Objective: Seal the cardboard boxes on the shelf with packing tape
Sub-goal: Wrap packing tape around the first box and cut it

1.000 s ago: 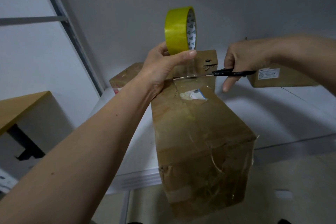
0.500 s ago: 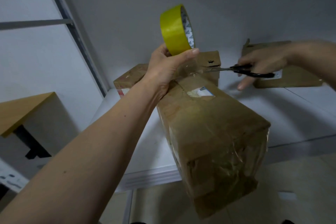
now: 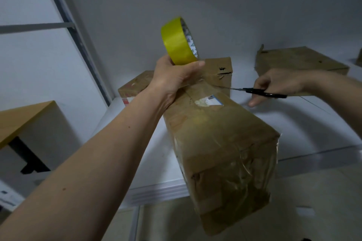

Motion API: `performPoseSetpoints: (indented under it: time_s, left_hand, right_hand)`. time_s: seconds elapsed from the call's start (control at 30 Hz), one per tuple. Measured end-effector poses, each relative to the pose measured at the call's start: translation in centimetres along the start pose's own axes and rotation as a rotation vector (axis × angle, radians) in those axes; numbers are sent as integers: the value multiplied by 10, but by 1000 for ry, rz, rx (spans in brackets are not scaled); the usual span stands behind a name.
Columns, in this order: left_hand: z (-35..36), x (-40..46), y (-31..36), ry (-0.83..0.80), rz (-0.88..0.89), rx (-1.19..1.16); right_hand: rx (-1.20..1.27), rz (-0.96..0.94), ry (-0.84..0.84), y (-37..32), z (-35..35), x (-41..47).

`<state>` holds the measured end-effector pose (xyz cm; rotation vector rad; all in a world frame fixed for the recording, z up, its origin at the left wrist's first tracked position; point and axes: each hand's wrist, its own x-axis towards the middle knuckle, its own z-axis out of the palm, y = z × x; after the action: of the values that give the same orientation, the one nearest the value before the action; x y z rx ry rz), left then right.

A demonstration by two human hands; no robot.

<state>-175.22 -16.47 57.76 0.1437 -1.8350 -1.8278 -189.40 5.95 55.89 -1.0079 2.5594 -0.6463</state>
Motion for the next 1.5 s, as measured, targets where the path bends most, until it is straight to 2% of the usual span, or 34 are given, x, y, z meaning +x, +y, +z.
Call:
performPoseSetpoints:
  time_s: [0.1, 0.27, 0.43, 0.6, 0.83, 1.0, 1.5]
  left_hand:
    - [4, -3, 1, 5, -28, 65]
    - [6, 0, 1, 89, -42, 97]
    - [7, 2, 3, 141, -90, 3]
    - [4, 9, -1, 177, -105, 80]
    - [5, 11, -5, 123, -79, 110]
    - [-1, 11, -4, 176, -80, -34]
    - [4, 8, 3, 161, -113, -60]
  right_hand:
    - [109, -3, -41, 1, -2, -3]
    - [138, -59, -66, -3, -21, -5]
    - [157, -120, -76, -5, -29, -6]
    - [104, -141, -163, -13, -34, -6]
    - [-13, -143, -217, -35, -39, 6]
    - [-50, -142, -211, -33, -51, 9]
    - [-178, -114, -269, -61, -51, 31]
